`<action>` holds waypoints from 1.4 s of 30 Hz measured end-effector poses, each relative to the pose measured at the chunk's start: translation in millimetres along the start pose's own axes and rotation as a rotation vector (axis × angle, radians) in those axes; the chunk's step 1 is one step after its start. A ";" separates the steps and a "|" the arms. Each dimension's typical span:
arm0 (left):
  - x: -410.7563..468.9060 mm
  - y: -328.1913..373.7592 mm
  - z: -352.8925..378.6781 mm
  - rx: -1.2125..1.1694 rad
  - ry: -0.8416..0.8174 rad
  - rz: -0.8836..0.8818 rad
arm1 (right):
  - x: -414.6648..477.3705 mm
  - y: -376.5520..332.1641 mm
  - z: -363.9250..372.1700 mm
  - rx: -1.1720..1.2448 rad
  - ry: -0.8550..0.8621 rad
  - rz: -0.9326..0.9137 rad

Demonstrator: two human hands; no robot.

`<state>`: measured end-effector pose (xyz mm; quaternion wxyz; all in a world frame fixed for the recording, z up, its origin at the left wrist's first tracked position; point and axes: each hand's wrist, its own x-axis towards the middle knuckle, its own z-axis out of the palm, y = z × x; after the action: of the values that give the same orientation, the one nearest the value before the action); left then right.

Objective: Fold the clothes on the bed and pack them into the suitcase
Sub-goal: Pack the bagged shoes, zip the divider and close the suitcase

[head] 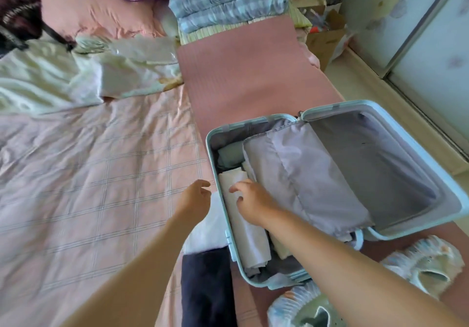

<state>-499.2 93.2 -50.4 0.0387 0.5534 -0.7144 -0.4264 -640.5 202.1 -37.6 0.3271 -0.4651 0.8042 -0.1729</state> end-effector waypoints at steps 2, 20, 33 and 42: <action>1.5 -23.3 -15.3 0.050 0.008 -0.045 | 3.0 -30.1 26.9 0.106 -0.059 0.003; 36.2 -126.1 -5.0 -0.415 -0.317 -0.405 | 15.3 -60.6 155.0 0.083 0.046 0.290; 42.7 -210.0 -69.2 -0.687 -0.199 -0.426 | 58.0 -108.6 184.5 0.521 -0.121 0.513; 12.3 -102.8 -107.0 -0.835 -0.355 -0.218 | 14.0 -115.6 80.8 0.824 -0.215 0.281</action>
<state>-369.6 20.0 -54.8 0.0901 0.4808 -0.4149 -0.7672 -516.4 133.5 -34.1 0.5870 -0.1973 0.6851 -0.3835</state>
